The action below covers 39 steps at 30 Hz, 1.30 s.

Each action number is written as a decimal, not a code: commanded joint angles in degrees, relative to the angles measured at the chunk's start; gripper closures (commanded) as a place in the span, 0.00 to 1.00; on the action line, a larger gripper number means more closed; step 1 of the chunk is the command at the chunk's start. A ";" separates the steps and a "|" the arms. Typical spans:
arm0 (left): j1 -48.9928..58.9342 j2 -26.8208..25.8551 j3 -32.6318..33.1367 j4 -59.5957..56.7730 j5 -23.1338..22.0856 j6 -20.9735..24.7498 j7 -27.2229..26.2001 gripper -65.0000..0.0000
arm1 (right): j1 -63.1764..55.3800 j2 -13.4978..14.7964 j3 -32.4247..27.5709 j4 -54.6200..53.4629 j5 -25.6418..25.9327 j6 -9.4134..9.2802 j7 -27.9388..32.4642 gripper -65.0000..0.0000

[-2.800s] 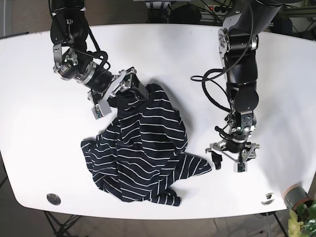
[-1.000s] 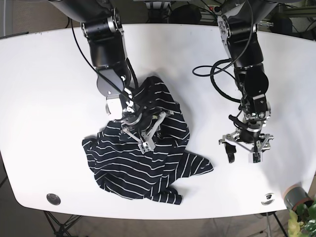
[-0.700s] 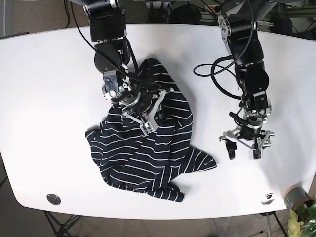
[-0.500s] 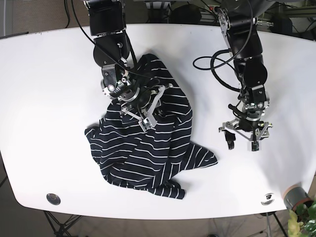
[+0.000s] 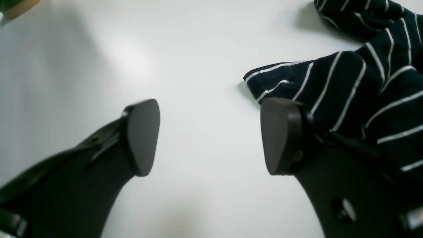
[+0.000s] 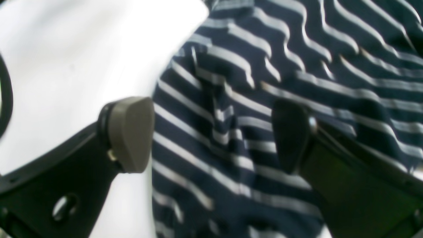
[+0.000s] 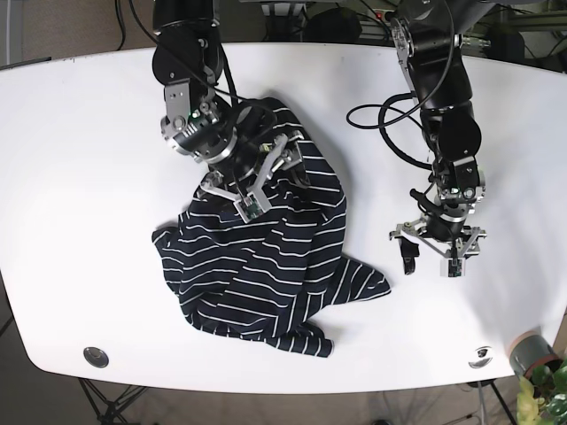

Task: Fold the T-shirt properly
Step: 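Lift the grasped fabric with the right gripper and pull it away from the shirt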

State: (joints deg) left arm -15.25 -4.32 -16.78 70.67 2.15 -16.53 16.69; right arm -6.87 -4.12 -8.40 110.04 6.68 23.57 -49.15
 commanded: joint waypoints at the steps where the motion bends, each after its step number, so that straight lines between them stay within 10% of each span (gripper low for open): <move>1: -1.41 -0.39 0.03 1.19 -0.44 -0.04 -1.61 0.32 | -1.52 1.53 -2.89 2.88 0.84 0.21 1.28 0.18; 14: -1.24 -2.14 0.20 1.19 -0.44 -0.04 -1.61 0.32 | -8.82 10.41 -8.08 3.50 0.93 0.21 4.00 0.18; 30: -0.27 -2.23 0.03 1.28 -0.44 -0.04 -1.61 0.32 | -10.14 13.04 -8.17 0.33 0.93 0.38 4.53 0.18; 39: -0.62 -2.23 0.03 1.28 -0.44 -0.04 -1.61 0.32 | -9.79 12.87 -8.17 -4.41 0.75 4.08 4.79 0.18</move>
State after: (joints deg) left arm -14.33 -6.07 -16.78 70.67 2.13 -16.58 16.69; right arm -17.08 8.86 -16.60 105.19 6.83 27.24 -45.56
